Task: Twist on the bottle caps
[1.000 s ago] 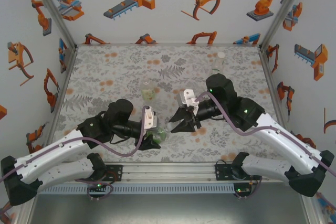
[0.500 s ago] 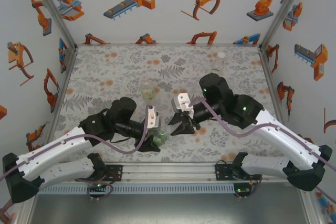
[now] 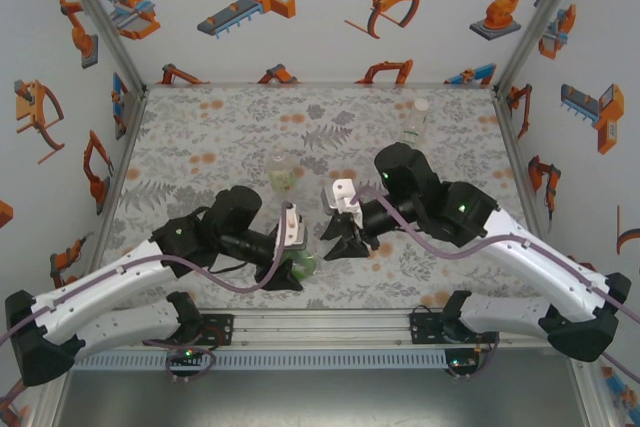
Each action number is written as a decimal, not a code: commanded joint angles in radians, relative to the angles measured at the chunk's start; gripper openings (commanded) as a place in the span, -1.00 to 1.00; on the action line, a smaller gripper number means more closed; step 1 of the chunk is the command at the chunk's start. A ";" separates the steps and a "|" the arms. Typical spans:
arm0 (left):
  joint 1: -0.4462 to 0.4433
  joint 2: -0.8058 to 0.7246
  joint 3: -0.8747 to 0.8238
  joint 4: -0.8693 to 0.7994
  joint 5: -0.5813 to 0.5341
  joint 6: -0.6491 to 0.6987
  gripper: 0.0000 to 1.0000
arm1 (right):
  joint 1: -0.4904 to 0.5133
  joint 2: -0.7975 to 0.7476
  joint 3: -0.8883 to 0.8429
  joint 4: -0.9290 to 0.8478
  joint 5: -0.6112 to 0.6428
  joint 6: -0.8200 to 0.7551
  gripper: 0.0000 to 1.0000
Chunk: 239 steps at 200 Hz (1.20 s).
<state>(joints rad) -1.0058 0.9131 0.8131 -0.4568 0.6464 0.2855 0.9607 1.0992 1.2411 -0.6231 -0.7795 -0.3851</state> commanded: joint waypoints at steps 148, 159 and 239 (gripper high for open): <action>-0.002 -0.052 -0.010 0.163 -0.462 0.054 -1.00 | 0.015 -0.058 -0.270 0.457 0.517 1.221 -1.00; -0.002 -0.051 -0.019 0.184 -0.468 0.051 -1.00 | 0.016 -0.043 -0.265 0.451 0.556 1.343 -1.00; -0.002 0.001 -0.005 0.202 -0.453 0.069 -1.00 | 0.015 -0.029 -0.147 0.322 0.607 1.355 0.03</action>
<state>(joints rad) -0.9943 0.9081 0.7807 -0.3878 0.1310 0.3340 0.9627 1.0897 1.0302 -0.2909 -0.1448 1.0195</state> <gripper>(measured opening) 0.515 0.436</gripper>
